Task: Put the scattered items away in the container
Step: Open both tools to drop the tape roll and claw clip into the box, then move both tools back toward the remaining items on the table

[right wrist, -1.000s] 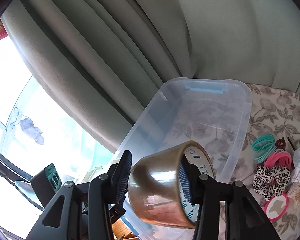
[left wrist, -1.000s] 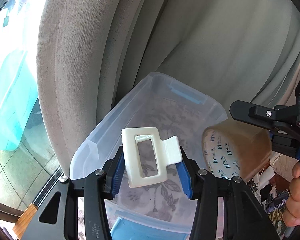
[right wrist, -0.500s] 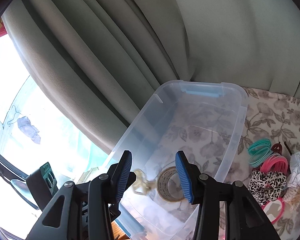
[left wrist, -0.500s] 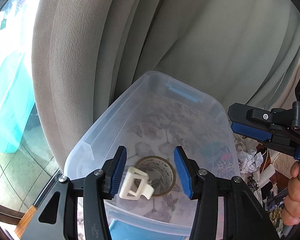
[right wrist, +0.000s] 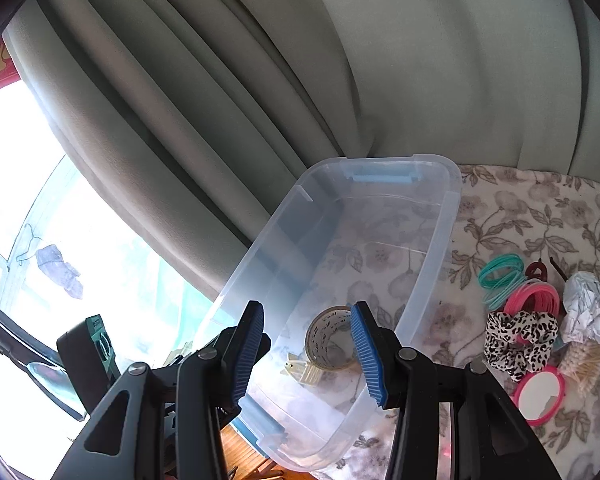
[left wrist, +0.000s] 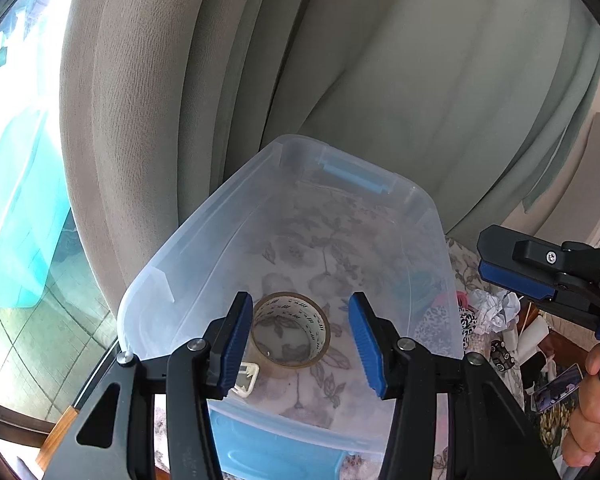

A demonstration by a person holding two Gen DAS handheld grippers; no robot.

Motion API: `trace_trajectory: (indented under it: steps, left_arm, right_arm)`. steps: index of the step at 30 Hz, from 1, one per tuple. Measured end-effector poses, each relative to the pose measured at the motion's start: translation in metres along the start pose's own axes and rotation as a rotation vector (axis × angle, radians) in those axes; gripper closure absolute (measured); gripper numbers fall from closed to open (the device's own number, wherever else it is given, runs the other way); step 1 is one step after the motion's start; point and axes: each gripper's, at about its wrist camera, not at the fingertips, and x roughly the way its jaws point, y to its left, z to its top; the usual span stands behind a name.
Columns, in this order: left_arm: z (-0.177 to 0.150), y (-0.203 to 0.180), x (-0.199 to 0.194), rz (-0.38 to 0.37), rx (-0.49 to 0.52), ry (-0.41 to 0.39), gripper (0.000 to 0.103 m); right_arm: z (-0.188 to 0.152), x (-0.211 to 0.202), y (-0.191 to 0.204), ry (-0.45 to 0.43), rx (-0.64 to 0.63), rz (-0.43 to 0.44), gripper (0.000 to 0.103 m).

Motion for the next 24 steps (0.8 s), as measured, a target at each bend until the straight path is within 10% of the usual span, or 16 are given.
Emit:
trace_trajectory:
  steps: [14,24]
  left_arm:
    - [-0.005,-0.060,-0.045,0.056,0.081,-0.055,0.042]
    - [-0.048,-0.163,-0.065,-0.153,0.407,-0.101,0.042]
  right_arm:
    - [-0.048,-0.115,-0.050,-0.196,0.119,-0.138,0.050]
    - [-0.106,-0.199,-0.130,-0.372,0.372,-0.240,0.041]
